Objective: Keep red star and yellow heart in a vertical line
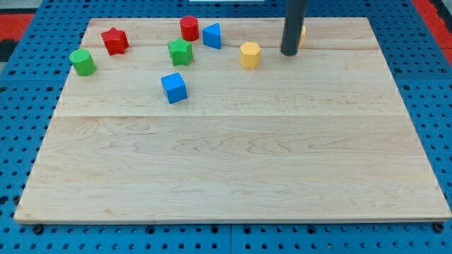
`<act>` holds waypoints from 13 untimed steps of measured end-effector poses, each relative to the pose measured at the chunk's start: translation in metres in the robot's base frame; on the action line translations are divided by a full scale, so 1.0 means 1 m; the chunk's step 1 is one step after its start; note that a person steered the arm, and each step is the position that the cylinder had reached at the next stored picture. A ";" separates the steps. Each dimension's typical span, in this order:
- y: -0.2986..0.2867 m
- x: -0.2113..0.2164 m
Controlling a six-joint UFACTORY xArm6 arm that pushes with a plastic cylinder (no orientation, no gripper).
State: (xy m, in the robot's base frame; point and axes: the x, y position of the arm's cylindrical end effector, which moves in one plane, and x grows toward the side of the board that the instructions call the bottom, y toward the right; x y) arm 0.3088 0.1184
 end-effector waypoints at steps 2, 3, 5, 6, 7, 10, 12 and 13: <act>-0.069 0.167; -0.174 0.235; -0.368 0.172; -0.423 0.097; -0.423 0.094; -0.359 -0.074; -0.341 0.087; -0.391 0.053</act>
State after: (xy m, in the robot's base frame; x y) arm 0.3621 -0.2729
